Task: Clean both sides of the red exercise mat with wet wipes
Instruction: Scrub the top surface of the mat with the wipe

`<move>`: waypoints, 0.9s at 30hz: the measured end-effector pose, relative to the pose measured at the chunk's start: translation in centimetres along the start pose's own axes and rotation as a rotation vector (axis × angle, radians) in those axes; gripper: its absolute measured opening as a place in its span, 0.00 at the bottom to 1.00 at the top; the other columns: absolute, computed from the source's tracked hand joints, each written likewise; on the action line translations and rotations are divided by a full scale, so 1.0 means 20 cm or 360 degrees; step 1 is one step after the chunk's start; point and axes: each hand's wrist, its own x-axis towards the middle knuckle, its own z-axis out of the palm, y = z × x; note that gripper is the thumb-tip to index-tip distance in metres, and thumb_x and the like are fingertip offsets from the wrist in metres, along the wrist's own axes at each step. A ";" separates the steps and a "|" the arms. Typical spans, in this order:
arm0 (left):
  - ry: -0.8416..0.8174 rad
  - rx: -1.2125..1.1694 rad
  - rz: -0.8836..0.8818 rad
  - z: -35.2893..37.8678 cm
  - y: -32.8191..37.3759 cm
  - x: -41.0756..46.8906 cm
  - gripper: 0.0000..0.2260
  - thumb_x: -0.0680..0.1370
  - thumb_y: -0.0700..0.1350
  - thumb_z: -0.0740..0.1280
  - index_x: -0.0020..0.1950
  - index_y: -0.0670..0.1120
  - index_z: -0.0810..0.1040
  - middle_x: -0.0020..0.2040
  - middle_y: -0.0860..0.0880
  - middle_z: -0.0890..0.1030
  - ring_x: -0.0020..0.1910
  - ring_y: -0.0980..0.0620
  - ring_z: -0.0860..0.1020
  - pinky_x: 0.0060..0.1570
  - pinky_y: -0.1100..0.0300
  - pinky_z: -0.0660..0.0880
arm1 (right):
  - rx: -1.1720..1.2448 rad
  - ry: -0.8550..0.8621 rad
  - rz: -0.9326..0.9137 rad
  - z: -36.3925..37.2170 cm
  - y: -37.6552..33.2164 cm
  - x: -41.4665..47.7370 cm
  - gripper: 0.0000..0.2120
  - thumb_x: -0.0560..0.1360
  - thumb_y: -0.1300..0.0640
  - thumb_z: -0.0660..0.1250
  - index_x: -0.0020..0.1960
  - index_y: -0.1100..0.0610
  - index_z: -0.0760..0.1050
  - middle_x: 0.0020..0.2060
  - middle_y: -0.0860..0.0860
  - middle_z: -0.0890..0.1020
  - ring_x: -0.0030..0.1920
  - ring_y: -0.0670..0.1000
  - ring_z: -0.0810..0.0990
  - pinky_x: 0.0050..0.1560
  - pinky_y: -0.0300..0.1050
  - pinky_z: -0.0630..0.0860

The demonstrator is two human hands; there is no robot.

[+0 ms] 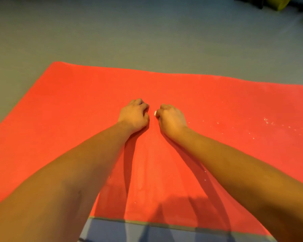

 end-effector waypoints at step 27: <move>-0.0198 -0.0182 -0.0034 -0.04 0.19 -0.85 0.23 0.74 0.44 0.70 0.69 0.46 0.79 0.70 0.46 0.74 0.67 0.41 0.72 0.64 0.50 0.73 | 0.0228 -0.0084 -0.0487 -0.12 -0.33 -1.03 0.04 0.70 0.58 0.72 0.44 0.50 0.79 0.39 0.48 0.75 0.42 0.52 0.76 0.34 0.47 0.71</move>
